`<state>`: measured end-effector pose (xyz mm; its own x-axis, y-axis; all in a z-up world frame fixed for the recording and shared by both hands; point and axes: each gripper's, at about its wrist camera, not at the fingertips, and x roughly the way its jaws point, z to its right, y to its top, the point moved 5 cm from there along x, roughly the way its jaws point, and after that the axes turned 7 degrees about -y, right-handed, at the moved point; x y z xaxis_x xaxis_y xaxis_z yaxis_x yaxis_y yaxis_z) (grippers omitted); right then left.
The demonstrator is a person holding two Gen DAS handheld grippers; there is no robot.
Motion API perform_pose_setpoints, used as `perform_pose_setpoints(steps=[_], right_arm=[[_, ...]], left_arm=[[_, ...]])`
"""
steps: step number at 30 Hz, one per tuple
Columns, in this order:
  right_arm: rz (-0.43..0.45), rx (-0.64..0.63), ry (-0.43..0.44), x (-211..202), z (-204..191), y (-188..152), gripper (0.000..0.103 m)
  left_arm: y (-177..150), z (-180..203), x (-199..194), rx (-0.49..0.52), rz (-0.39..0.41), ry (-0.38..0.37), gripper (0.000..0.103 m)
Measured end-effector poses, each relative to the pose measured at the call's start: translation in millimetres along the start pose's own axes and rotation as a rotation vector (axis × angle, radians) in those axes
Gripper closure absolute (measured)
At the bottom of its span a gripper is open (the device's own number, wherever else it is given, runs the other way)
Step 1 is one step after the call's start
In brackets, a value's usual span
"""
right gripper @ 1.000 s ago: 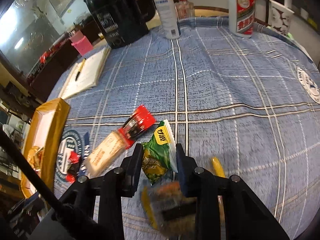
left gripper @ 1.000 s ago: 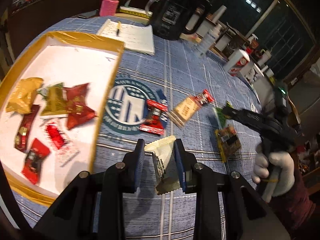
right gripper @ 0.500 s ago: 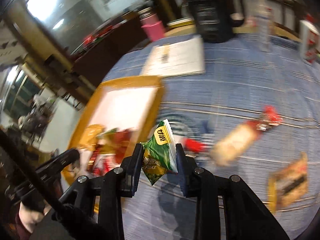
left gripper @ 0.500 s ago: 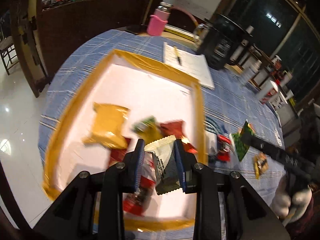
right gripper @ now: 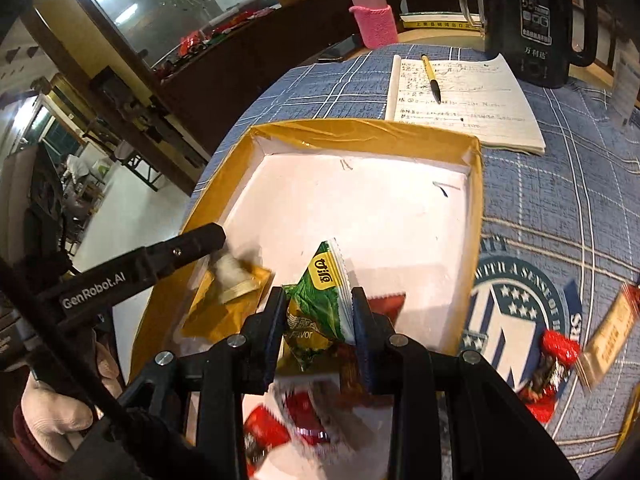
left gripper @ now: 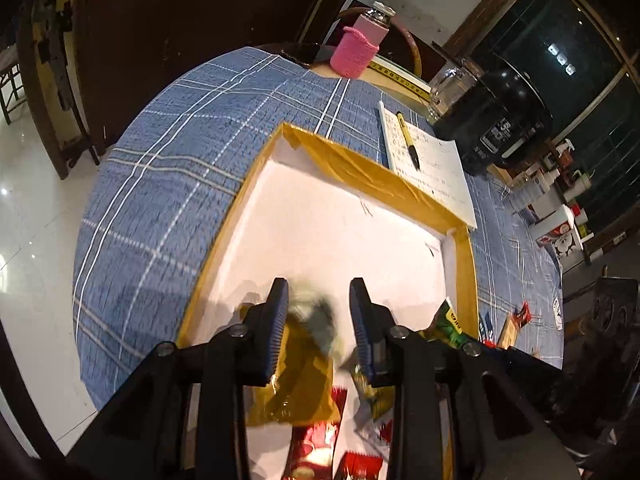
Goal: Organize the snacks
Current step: 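Grasp the green packet with the right tool while both carry snacks into the tray, then move both tools back toward the remaining snacks on the tablecloth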
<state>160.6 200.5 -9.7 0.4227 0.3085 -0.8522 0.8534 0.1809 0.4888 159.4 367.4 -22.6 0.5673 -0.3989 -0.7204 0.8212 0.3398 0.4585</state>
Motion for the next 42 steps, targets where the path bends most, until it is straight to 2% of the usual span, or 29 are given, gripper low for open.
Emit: perform_pose_setpoints(steps=[4,7,12,18,24,32,34,42], right_arm=[[0.015,-0.001,-0.013,0,-1,4,0.066],[0.036,-0.003,-0.018,-8,2,7,0.064],[0.059,0.036,-0.011,-25,20,5,0.063],[0.074,0.103,-0.021,-54,64,-18,0.063],[0.090,0.235,-0.051,-92,140,-58,0.063],[0.056,0.454,-0.106,-127,243,-123,0.063],[0.057,0.468,-0.124,-134,257,-134,0.063],[0.069,0.501,-0.156,-157,299,-163,0.063]], left_arm=[[6,-2,-5,-0.013,0.021,-0.008,0.054],[5,1,-10,-0.022,0.025,-0.021,0.054],[-6,26,-23,-0.021,0.026,-0.088,0.050],[-30,72,-19,0.024,-0.015,-0.131,0.047],[-55,117,-5,0.057,-0.054,-0.152,0.046],[-83,193,44,0.181,-0.149,-0.171,0.043],[-89,213,63,0.223,-0.175,-0.168,0.043],[-108,277,147,0.478,-0.258,-0.075,0.043]])
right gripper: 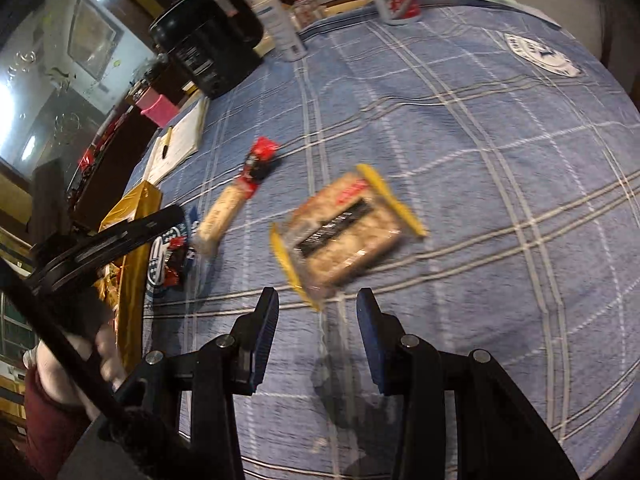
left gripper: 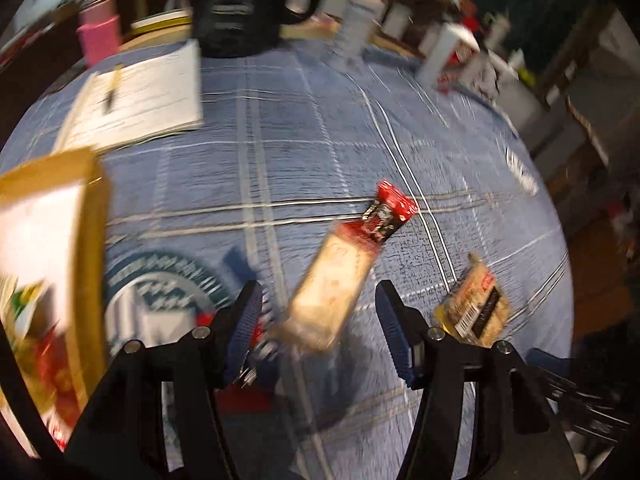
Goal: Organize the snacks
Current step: 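Move both tools back toward the remaining snacks on the tablecloth, then grasp the clear bread packet with the left tool while the right tool grasps the brown bread packet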
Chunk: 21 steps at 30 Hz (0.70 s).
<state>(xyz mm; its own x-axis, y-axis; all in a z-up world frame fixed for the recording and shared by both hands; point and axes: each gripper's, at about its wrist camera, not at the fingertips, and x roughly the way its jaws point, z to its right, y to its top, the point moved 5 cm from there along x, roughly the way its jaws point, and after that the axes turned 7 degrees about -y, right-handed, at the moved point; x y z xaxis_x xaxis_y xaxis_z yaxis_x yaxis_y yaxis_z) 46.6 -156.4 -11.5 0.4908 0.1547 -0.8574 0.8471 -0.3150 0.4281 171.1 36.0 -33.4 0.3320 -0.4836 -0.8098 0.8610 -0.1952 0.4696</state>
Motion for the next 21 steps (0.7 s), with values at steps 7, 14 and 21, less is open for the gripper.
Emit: perform_pose_setpoints(steps=[7,14,21], right_arm=[[-0.008,0.022,-0.004,1,28,2,0.063],[-0.024,-0.011,0.025,15,12,19,0.062],[0.022,-0.051,-0.011,20,6,47,0.061]], left_arm=[[5,20,42,0.177,-0.077,0.117,0.043],[-5,23,33,0.185,-0.083,0.135,0.068],[-27,14,-23,0.036,0.036,0.030,0.068]])
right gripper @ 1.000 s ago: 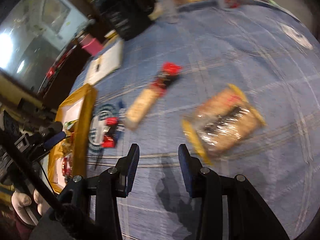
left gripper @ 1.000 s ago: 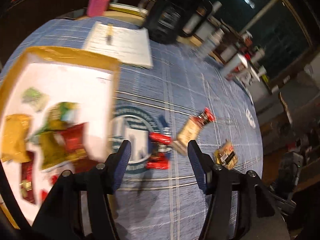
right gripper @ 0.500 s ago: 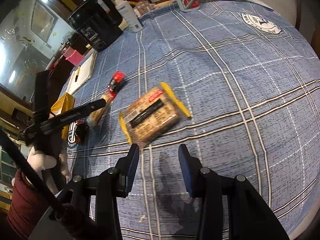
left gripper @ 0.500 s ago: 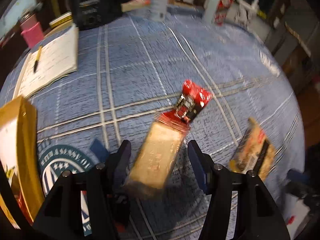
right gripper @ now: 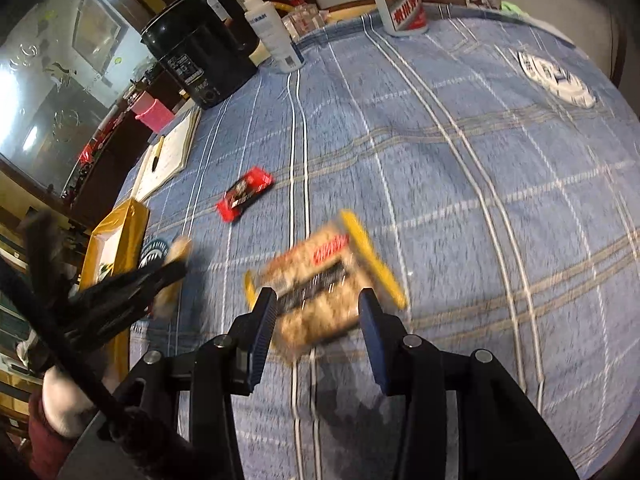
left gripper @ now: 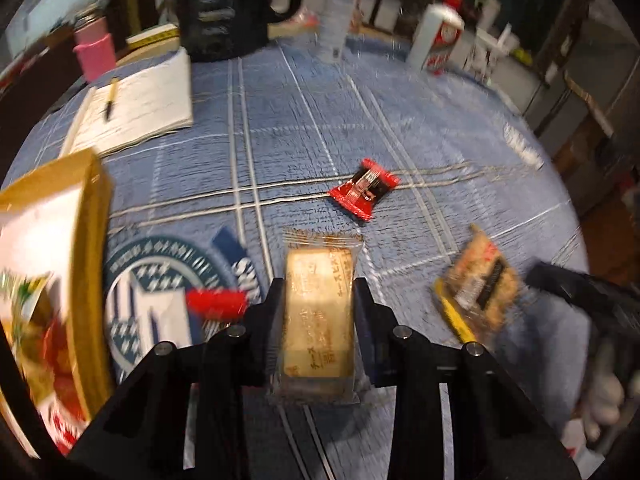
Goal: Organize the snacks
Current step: 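Grasp the clear bread packet with the left tool while the right tool grasps the brown bread packet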
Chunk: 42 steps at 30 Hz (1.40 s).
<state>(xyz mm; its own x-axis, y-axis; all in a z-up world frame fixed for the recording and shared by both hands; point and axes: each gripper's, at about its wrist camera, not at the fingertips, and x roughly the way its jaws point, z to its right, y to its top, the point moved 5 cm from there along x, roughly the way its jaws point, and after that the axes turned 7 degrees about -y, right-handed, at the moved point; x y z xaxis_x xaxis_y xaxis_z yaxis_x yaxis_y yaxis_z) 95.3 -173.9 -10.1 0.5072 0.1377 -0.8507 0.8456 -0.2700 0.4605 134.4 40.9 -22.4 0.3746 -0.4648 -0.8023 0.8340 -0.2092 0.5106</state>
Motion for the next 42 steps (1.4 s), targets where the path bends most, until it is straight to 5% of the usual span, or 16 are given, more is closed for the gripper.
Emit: perform_pose_setpoints(steps=[4,9,13,18,23,26,28,35,42], right_arm=[[0.031,-0.069,-0.019,13,-12,33,0.060],[-0.079,-0.124,-0.005,48,-22,44,0.060],[-0.193,-0.134,0.033,45,-21,11,0.059],[-0.391,-0.088,0.189,24,-20,-55,0.059],[-0.260,-0.207,0.100,-7,-24,-70,0.057],[-0.095,-0.500,-0.019,-20,-63,-57,0.044],[-0.050,-0.598,-0.018,-16,-83,-48,0.038],[-0.250,-0.457,0.077,57,-93,-23,0.040],[-0.353,-0.603,0.131,26,-86,-68,0.040]], left_arm=[[-15,5,-35,-0.061,0.068,-0.057,0.068],[-42,4,-67,-0.164,0.120,-0.133,0.068],[-62,-9,-85,-0.253,0.150,-0.160,0.068],[-84,-26,-109,-0.303,0.187,-0.129,0.068],[-105,-35,-124,-0.351,0.214,-0.120,0.068],[-117,-35,-132,-0.367,0.226,-0.120,0.068],[-125,-33,-139,-0.386,0.239,-0.127,0.068],[-154,-25,-171,-0.428,0.278,-0.067,0.068],[-178,-34,-197,-0.508,0.331,0.001,0.068]])
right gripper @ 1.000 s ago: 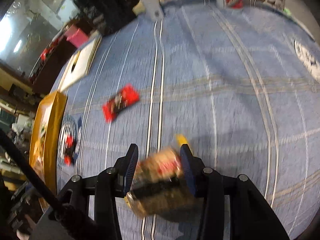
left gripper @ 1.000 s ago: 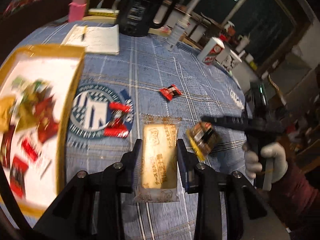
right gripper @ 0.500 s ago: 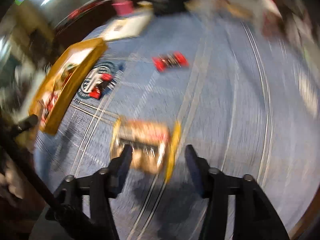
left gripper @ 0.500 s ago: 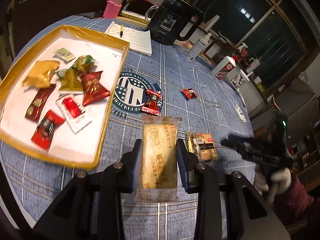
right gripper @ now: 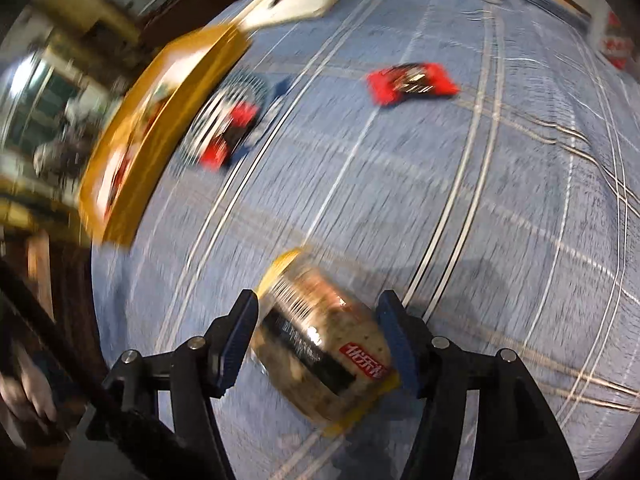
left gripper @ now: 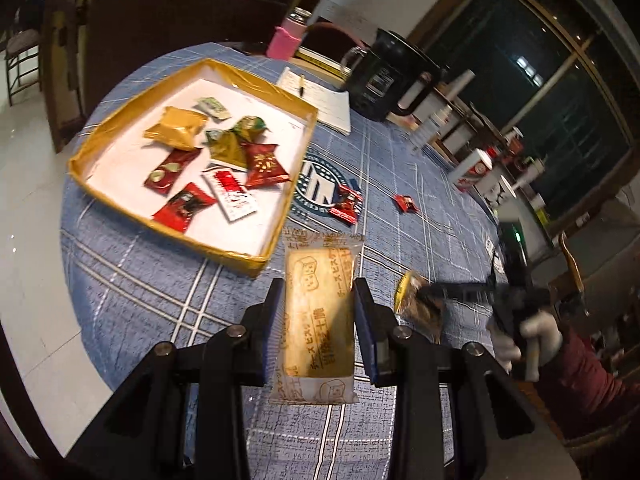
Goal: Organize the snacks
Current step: 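Grasp the clear bread packet with the left tool while the right tool grasps the brown bread packet, then carry both bread packets over the white tray and open both tools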
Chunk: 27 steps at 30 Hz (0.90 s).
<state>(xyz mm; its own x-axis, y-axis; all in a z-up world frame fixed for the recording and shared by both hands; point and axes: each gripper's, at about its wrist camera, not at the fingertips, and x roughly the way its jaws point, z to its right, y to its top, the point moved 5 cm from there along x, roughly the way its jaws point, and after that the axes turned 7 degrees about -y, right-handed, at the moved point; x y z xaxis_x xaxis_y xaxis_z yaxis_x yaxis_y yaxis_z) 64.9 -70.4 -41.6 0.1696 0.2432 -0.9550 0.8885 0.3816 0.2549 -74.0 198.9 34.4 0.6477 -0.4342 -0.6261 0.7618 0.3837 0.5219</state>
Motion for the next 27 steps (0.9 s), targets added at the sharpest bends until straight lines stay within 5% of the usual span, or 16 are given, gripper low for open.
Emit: perform_pose_setpoints(steps=[6,16,19,21,22,26,27], right_arm=[[0.027,-0.216,-0.104,1,-49,-21,0.034],[0.104,-0.374,-0.314,4,-80,-48,0.033],[0.120,-0.358,-0.359,-3,-75,-56,0.052],[0.119,-0.319,-0.324,-9,-74,-55,0.095],[0.113,-0.292,-0.302,-12,-73,-51,0.103],[0.093,-0.213,-0.277,-9,-72,-40,0.103],[0.098,-0.181,-0.255,-9,-69,-36,0.096]], left_arm=[[-1,10,-1,0.006,0.014,0.007,0.068],[0,-6,-10,-0.007,0.047,0.039,0.068],[3,-18,-10,-0.020,0.055,0.040,0.068],[6,-27,-9,-0.029,0.053,0.039,0.068],[7,-31,-9,-0.032,0.051,0.038,0.068],[14,-45,-11,-0.041,0.040,0.029,0.068],[17,-49,-13,-0.036,0.038,0.028,0.068]])
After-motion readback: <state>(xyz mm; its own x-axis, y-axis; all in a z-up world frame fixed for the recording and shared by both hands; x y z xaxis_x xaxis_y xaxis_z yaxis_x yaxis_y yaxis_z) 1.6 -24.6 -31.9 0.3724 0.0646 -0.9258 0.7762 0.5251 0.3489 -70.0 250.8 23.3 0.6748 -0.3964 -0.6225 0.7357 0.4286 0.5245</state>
